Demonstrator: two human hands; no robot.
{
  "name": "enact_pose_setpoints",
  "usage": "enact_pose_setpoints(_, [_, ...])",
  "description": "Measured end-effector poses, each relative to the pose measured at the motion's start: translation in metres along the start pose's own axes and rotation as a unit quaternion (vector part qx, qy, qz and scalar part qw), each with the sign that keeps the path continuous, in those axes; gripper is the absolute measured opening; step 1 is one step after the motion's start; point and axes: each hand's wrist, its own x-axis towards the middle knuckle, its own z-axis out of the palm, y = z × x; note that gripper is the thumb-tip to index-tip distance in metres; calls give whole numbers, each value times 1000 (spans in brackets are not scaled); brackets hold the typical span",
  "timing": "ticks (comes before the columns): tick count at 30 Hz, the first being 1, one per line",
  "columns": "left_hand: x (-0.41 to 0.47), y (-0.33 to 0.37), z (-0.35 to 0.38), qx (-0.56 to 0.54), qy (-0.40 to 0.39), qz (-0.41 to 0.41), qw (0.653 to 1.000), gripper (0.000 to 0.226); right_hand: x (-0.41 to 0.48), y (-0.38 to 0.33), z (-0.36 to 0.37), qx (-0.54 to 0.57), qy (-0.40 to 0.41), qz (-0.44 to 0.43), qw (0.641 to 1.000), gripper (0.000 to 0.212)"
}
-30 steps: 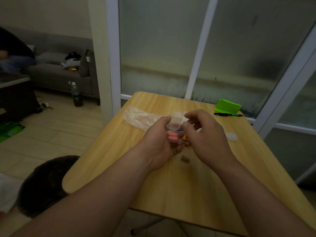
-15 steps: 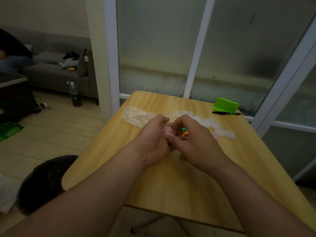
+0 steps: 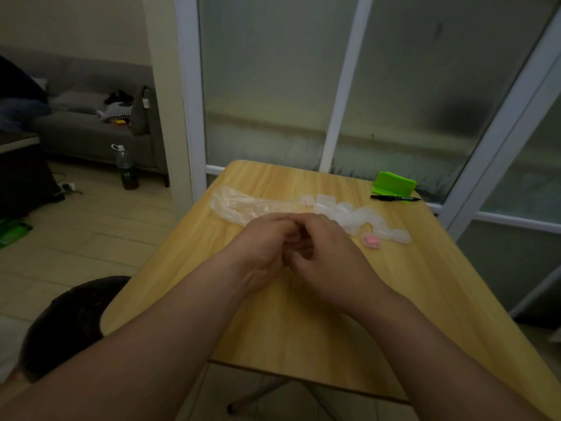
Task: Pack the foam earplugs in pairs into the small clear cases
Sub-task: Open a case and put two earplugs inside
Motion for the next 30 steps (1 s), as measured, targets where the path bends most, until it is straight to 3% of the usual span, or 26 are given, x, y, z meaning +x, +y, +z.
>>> enact_pose_setpoints(6, [0, -2, 0, 6, 14, 1, 1000, 36, 0, 2, -1, 8, -3, 0, 1000, 43])
enact_pose_setpoints(13, [-1, -2, 12, 4, -8, 8, 1000, 35, 1, 12, -18, -20, 42, -3, 999, 31])
enact_pose_setpoints(20, [2, -7, 18, 37, -60, 0, 998, 30, 0, 23, -37, 5, 33, 9, 999, 25])
enact_pose_setpoints(22, [2, -5, 23, 27, -39, -1, 999, 28, 2, 32, -45, 8, 45, 23, 999, 23])
enact_pose_setpoints(26, [11, 3, 21, -24, 79, -7, 997, 14, 5, 70, -68, -32, 99, 90, 991, 35])
enact_pose_setpoints(30, [15, 9, 15, -32, 121, -12, 992, 17, 4, 100, -63, -97, 69, 136, 984, 38])
